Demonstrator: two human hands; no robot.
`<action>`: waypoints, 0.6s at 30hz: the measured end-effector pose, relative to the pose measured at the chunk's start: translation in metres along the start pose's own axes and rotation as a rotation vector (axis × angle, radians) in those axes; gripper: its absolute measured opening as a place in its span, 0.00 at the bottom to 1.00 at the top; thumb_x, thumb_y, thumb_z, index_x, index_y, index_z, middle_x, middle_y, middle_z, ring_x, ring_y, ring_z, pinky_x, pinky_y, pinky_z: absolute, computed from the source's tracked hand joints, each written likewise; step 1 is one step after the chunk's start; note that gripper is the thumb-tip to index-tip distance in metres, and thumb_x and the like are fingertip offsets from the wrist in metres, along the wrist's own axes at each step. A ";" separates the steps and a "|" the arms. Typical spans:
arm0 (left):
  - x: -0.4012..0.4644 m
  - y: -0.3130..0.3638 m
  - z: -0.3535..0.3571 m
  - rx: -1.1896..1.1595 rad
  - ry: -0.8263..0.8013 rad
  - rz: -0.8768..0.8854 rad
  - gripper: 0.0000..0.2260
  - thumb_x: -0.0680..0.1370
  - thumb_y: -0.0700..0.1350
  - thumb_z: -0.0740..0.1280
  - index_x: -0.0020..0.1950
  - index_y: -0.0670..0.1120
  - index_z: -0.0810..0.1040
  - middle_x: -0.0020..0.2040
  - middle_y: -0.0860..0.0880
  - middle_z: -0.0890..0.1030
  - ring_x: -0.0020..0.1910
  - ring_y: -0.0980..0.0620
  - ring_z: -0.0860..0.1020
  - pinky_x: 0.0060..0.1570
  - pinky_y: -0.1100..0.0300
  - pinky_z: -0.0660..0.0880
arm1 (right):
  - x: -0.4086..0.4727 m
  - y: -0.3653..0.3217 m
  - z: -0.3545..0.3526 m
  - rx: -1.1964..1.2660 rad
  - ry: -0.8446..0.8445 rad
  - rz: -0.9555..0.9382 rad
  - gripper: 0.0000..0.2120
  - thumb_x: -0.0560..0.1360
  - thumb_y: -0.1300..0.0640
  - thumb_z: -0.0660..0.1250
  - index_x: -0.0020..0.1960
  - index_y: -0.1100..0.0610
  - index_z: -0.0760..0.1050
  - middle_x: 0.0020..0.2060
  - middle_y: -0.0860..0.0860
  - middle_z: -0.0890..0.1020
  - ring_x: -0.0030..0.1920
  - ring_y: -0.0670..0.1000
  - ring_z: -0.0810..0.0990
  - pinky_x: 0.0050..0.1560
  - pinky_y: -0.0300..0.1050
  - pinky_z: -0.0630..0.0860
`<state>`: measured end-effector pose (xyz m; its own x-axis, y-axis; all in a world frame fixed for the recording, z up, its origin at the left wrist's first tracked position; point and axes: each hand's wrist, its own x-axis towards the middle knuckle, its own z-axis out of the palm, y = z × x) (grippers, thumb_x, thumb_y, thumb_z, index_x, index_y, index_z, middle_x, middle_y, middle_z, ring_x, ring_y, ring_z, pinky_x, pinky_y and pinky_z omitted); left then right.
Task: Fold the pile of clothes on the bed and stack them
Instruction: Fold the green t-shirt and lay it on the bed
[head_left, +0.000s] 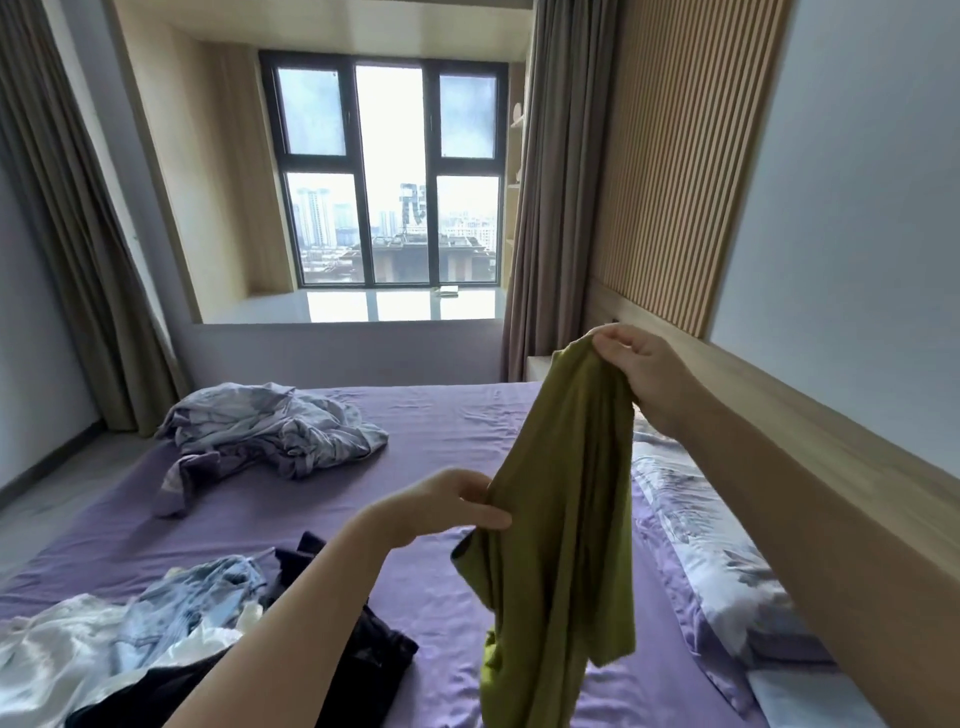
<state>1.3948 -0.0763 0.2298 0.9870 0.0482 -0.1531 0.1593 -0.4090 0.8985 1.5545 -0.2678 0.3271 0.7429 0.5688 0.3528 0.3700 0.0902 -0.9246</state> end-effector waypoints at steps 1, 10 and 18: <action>-0.001 -0.006 -0.001 -0.039 -0.001 -0.001 0.08 0.75 0.45 0.71 0.54 0.47 0.82 0.50 0.54 0.84 0.49 0.58 0.81 0.49 0.70 0.75 | 0.000 0.004 -0.005 0.037 0.017 0.020 0.08 0.79 0.58 0.63 0.48 0.54 0.80 0.43 0.50 0.81 0.44 0.47 0.79 0.43 0.38 0.77; 0.001 -0.001 -0.024 -0.006 0.079 -0.043 0.15 0.73 0.51 0.74 0.55 0.48 0.76 0.46 0.50 0.83 0.40 0.55 0.82 0.36 0.61 0.77 | -0.004 0.023 -0.043 0.057 -0.079 0.201 0.06 0.71 0.58 0.73 0.48 0.57 0.83 0.40 0.50 0.85 0.39 0.45 0.83 0.37 0.37 0.79; -0.005 0.017 -0.069 -0.076 -0.076 0.068 0.15 0.72 0.47 0.73 0.57 0.45 0.81 0.45 0.49 0.82 0.41 0.52 0.78 0.39 0.60 0.77 | -0.007 0.017 -0.066 -0.225 -0.130 -0.005 0.07 0.74 0.60 0.69 0.50 0.51 0.82 0.42 0.45 0.85 0.45 0.43 0.82 0.42 0.30 0.76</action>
<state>1.3942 -0.0208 0.2744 0.9918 -0.0480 -0.1185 0.0955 -0.3386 0.9361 1.5928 -0.3245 0.3180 0.6683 0.6703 0.3227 0.4991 -0.0823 -0.8626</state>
